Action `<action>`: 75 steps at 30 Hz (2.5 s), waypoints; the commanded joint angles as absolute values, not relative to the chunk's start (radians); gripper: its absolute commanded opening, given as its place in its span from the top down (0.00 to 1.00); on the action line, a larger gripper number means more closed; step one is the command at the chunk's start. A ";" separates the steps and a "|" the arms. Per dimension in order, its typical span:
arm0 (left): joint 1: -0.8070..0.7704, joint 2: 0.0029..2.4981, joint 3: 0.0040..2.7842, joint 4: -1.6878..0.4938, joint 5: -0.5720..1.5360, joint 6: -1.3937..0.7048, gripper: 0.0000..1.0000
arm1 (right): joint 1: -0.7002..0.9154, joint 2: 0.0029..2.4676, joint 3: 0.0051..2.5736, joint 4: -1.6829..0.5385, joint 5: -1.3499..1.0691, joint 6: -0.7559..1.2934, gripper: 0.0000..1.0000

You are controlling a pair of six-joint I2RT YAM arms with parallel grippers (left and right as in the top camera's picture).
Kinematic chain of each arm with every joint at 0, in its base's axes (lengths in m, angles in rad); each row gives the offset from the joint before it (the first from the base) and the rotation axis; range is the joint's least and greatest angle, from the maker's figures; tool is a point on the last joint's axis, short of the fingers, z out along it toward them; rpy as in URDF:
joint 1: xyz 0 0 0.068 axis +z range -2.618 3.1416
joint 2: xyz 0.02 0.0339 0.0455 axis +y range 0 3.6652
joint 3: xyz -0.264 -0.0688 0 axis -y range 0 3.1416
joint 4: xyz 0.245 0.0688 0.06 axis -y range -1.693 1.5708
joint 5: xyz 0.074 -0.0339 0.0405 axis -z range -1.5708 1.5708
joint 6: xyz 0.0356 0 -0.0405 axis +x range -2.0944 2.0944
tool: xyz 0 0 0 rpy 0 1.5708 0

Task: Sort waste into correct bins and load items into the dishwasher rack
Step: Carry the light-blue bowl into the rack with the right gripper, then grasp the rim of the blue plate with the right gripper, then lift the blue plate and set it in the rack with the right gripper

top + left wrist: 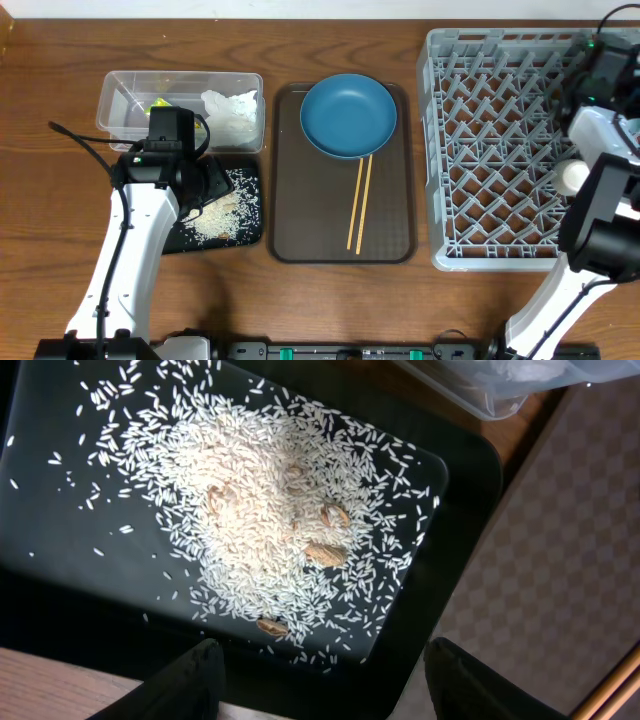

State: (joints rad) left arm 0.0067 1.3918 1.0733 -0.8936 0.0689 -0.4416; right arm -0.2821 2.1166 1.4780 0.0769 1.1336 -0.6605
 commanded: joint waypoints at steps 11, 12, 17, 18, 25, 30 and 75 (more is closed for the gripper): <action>0.012 1.397 1.081 -0.897 0.063 -0.443 0.33 | -0.161 2.033 1.485 0.062 1.122 -0.561 0.54; 0.012 1.397 1.081 -0.897 0.063 -0.443 0.33 | -0.151 2.010 1.485 0.056 1.104 -0.555 0.50; 0.012 1.397 1.081 -0.896 0.063 -0.443 0.33 | -0.086 1.908 1.485 -0.117 0.911 -0.417 0.41; 0.012 1.397 1.081 -0.896 0.063 -0.443 0.33 | -0.067 1.887 1.485 -0.184 0.822 -0.367 0.39; 0.012 1.397 1.081 -0.896 0.063 -0.443 0.33 | 0.066 1.832 1.485 -0.408 0.034 -0.121 0.32; 0.012 1.397 1.081 -0.897 0.063 -0.443 0.29 | 0.175 1.836 1.485 -0.390 -0.169 0.076 0.36; 0.012 1.397 1.081 -0.897 0.063 -0.443 0.29 | 0.220 1.660 1.486 -0.330 0.323 -0.190 0.99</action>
State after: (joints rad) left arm 0.0067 1.3918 1.0733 -0.8936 0.0715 -0.4450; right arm 0.2623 1.7168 1.4738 -0.3367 0.1936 0.0383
